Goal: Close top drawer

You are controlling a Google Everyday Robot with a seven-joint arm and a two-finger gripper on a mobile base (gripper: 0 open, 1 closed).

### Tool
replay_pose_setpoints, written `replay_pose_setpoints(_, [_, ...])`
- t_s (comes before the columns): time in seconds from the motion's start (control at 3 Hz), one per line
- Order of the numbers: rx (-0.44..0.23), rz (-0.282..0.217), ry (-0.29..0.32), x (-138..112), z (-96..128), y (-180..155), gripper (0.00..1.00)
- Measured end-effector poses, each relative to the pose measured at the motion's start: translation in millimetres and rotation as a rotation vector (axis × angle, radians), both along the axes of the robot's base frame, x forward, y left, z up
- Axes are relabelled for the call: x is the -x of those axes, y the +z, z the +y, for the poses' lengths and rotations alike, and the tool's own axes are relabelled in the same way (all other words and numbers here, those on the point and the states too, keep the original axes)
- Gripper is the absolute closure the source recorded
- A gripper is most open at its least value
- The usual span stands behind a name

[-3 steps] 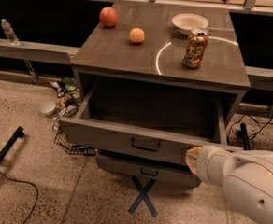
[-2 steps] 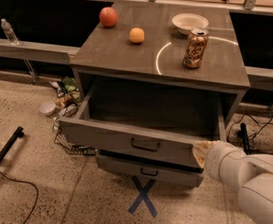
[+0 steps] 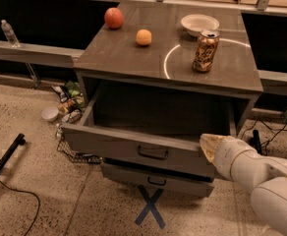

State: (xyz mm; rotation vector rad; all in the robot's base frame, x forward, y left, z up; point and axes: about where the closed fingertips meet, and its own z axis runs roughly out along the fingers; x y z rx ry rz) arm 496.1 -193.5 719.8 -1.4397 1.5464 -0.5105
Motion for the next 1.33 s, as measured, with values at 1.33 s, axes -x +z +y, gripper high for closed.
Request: replay_pose_setpoints(1.33, [-0.017,0.031,-0.056,37,11,-10,1.00])
